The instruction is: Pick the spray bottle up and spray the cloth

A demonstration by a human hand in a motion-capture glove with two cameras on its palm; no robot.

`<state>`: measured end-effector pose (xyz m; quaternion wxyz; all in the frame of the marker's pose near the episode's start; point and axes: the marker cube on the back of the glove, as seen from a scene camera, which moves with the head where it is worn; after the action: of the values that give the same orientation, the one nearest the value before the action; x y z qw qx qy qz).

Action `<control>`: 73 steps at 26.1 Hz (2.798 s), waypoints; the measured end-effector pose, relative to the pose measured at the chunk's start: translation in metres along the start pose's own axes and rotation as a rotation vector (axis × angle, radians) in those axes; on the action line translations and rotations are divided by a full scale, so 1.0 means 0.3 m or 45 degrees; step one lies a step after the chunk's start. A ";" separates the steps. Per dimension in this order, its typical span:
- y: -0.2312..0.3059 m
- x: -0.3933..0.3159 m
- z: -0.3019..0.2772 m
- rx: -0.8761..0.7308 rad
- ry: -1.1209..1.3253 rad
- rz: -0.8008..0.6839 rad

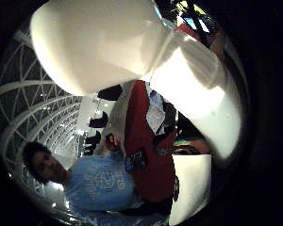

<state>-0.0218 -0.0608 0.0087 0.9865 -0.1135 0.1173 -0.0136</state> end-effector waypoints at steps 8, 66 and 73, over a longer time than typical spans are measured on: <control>-0.089 -0.073 0.084 -0.176 0.106 0.024; -0.242 -0.210 0.277 -0.597 0.487 0.067; -0.230 -0.249 0.269 -0.486 0.275 0.004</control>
<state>-0.0755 -0.1062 0.1178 0.9289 -0.2958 0.2229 -0.0018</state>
